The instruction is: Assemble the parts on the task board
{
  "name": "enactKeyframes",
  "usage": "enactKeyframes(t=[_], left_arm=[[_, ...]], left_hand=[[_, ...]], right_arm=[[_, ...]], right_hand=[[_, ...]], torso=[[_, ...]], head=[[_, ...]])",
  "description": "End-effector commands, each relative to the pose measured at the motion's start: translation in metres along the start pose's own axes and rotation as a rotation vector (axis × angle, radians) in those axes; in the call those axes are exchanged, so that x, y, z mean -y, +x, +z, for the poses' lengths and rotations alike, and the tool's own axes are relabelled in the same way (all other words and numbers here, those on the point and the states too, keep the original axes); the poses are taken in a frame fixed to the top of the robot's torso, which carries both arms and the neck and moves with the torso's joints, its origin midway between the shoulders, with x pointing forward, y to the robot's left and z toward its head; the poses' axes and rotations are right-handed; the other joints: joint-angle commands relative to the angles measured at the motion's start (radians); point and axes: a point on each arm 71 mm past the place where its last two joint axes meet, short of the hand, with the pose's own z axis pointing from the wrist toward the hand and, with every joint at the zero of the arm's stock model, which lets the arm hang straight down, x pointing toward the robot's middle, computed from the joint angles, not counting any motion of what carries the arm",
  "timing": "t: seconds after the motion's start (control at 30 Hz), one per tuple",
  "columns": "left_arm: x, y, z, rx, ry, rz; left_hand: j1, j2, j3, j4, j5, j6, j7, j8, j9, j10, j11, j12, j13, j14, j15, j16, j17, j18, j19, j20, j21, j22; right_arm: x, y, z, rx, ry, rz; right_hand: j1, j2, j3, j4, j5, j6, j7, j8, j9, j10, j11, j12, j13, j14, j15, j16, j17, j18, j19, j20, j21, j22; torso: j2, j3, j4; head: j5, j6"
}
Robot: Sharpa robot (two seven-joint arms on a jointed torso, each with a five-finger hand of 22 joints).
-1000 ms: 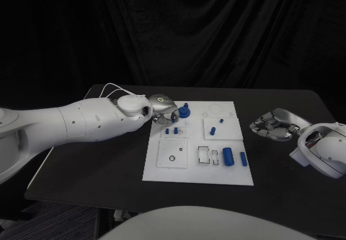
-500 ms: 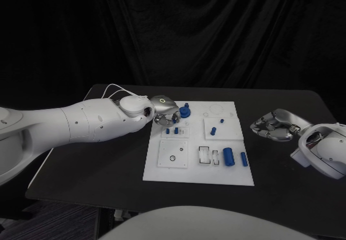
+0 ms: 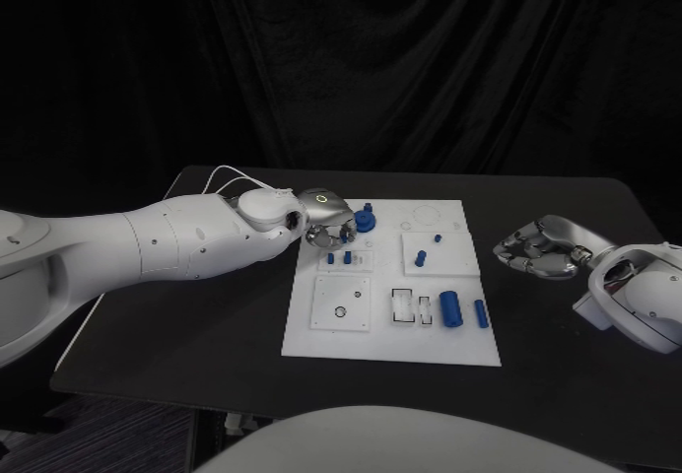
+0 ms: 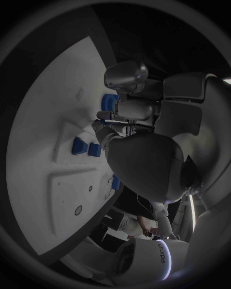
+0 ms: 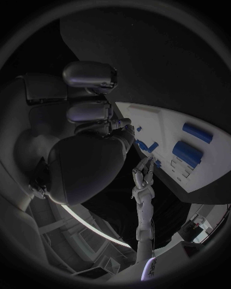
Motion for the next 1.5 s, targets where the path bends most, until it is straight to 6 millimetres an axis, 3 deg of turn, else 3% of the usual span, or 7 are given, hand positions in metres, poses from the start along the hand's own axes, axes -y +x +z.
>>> enactKeyframes(t=[0.03,0.2,0.93,1.07,1.27,1.37,1.5], left_arm=[[0.003,0.005,0.001,-0.035,0.011,-0.006],[0.002,0.006,0.0,-0.032,0.017,-0.006],[-0.008,0.002,-0.008,0.062,-0.034,0.008],[-0.018,-0.005,-0.02,0.188,-0.078,0.024],[-0.033,-0.008,-0.044,0.309,-0.12,0.026],[-0.038,-0.009,-0.059,0.357,-0.12,-0.015],[-0.041,-0.011,-0.08,0.421,-0.108,-0.117]], left_hand=[[-0.015,-0.024,-0.006,0.001,-0.055,-0.043,-0.018,-0.009,-0.011,-0.034,0.013,-0.029,-0.008,-0.025,0.003,-0.017,-0.024,0.003,-0.024,0.003,-0.031,0.145],[-0.067,-0.056,-0.045,0.033,-0.108,-0.104,-0.046,-0.008,-0.027,-0.076,0.031,-0.05,-0.008,-0.033,0.017,-0.021,-0.032,0.006,-0.032,0.008,-0.051,0.141],[-0.061,-0.043,-0.054,0.036,-0.089,-0.149,-0.056,-0.006,-0.042,-0.127,0.041,-0.057,0.004,-0.057,0.024,-0.037,-0.064,0.014,-0.053,0.012,-0.097,0.131],[-0.098,-0.067,-0.087,0.048,-0.084,-0.149,-0.042,-0.004,-0.044,-0.121,0.05,-0.037,0.02,-0.043,0.03,-0.027,-0.048,0.012,-0.039,0.011,-0.088,0.134],[-0.133,-0.068,-0.118,0.065,-0.085,-0.191,-0.045,-0.007,-0.055,-0.148,0.058,-0.022,0.039,-0.039,0.037,-0.025,-0.046,0.013,-0.032,0.011,-0.095,0.134],[-0.136,-0.064,-0.139,0.097,-0.087,-0.271,-0.02,-0.001,-0.068,-0.287,0.098,-0.019,0.051,-0.135,0.069,-0.097,-0.181,0.035,-0.111,0.028,-0.24,0.096],[-0.099,-0.08,-0.16,0.157,-0.071,-0.325,-0.011,-0.001,-0.078,-0.424,0.12,0.018,0.056,-0.291,0.095,-0.213,-0.385,0.064,-0.22,0.05,-0.451,0.04]], right_arm=[[0.002,0.002,-0.001,-0.01,0.019,0.0],[0.002,0.002,-0.001,-0.01,0.019,0.0],[0.003,0.002,-0.001,-0.011,0.023,0.0],[0.004,-0.001,-0.004,0.007,0.026,0.0],[0.004,-0.013,-0.008,0.037,0.038,-0.011],[0.0,-0.021,-0.006,0.056,0.036,-0.021],[-0.006,-0.038,-0.006,0.087,0.044,-0.043]], right_hand=[[-0.007,-0.001,0.006,0.002,0.006,0.006,0.0,0.004,0.001,-0.003,0.0,-0.005,0.039,0.056,0.002,-0.003,0.042,0.016,0.012,0.001,-0.005,0.165],[-0.007,-0.001,0.006,0.002,0.006,0.006,0.0,0.004,0.001,-0.003,0.0,-0.005,0.039,0.056,0.002,-0.003,0.042,0.016,0.012,0.001,-0.005,0.165],[-0.006,-0.001,0.007,0.0,0.005,0.008,0.0,0.005,0.001,-0.003,0.0,-0.005,0.039,0.056,0.001,-0.004,0.042,0.016,0.012,0.001,-0.006,0.165],[-0.007,-0.005,0.007,-0.002,0.005,0.009,-0.001,0.005,0.002,-0.011,0.0,-0.012,0.029,0.055,0.001,-0.007,0.037,0.017,0.009,0.0,-0.012,0.162],[-0.009,-0.013,0.009,-0.007,0.005,0.009,0.0,0.006,0.002,-0.041,0.0,-0.038,-0.004,0.052,0.002,-0.012,0.029,0.019,0.006,0.0,-0.02,0.159],[-0.011,-0.015,0.012,-0.008,0.004,0.009,0.001,0.006,0.002,-0.059,0.001,-0.056,-0.026,0.05,0.002,-0.016,0.023,0.021,0.002,0.001,-0.028,0.156],[-0.013,-0.025,0.016,-0.011,-0.006,0.01,0.002,0.007,0.002,-0.098,0.002,-0.092,-0.067,0.042,0.004,-0.03,0.005,0.026,-0.01,0.002,-0.053,0.145]], torso=[[0.001,0.0004,0.0001],[0.001,0.0006,0.0006],[-0.001,-0.0004,0.0],[0.0,-0.0002,0.0003],[-0.001,-0.0007,0.0],[0.0,-0.0012,-0.0002],[-0.001,-0.0014,-0.001]], head=[[-0.001,0.0],[-0.001,0.0],[0.005,0.0],[0.004,0.0],[0.005,0.0],[0.007,0.0],[0.011,0.0]])
